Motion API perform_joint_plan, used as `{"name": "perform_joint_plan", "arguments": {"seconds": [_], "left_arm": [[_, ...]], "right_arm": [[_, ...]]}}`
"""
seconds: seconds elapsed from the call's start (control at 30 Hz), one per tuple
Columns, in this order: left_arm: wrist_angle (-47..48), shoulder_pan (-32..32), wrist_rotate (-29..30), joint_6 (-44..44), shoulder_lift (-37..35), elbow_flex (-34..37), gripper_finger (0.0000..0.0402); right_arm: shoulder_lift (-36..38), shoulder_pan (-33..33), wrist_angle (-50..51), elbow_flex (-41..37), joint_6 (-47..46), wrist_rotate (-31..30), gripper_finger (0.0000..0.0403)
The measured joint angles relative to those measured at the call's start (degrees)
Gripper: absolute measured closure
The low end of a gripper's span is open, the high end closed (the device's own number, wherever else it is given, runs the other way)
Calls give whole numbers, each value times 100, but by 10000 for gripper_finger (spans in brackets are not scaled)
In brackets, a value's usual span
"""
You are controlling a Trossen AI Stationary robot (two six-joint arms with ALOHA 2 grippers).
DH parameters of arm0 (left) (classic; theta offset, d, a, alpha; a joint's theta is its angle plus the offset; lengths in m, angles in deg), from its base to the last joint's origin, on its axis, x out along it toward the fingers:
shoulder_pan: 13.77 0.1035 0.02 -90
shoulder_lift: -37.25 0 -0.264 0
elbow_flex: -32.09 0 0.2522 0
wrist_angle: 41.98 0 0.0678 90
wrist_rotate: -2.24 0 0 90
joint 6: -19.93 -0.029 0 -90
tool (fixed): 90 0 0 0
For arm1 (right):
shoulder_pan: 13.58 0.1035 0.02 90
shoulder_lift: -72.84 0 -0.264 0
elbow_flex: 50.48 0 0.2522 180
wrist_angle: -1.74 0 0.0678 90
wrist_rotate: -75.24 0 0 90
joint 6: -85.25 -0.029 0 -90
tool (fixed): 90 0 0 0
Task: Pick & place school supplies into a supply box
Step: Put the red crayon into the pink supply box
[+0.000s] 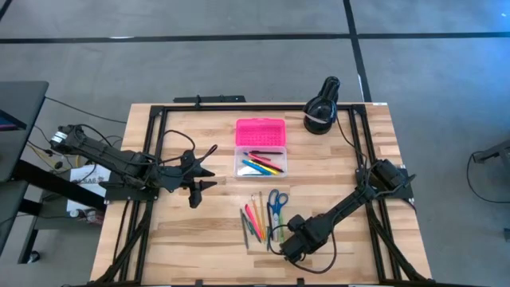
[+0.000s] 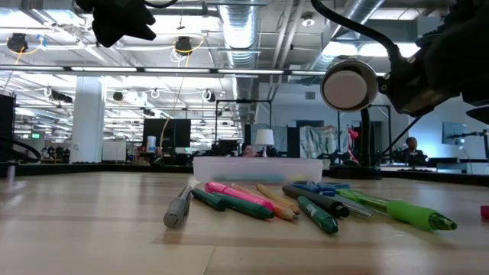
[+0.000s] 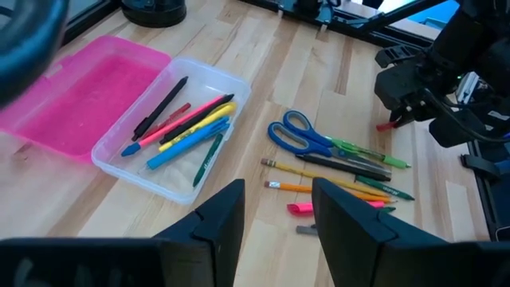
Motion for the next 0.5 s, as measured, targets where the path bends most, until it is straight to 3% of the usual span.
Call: {"name": "perform_joint_plan", "arguments": {"seconds": [0.17,0.5], "left_arm": [[-72,-1,4,0,0,0,261],[-95,-1,51,21,0,0,261]], "right_arm": [[7,11,0,6,-2,-65,395],[7,9,1,6,-4,-78,385]]}}
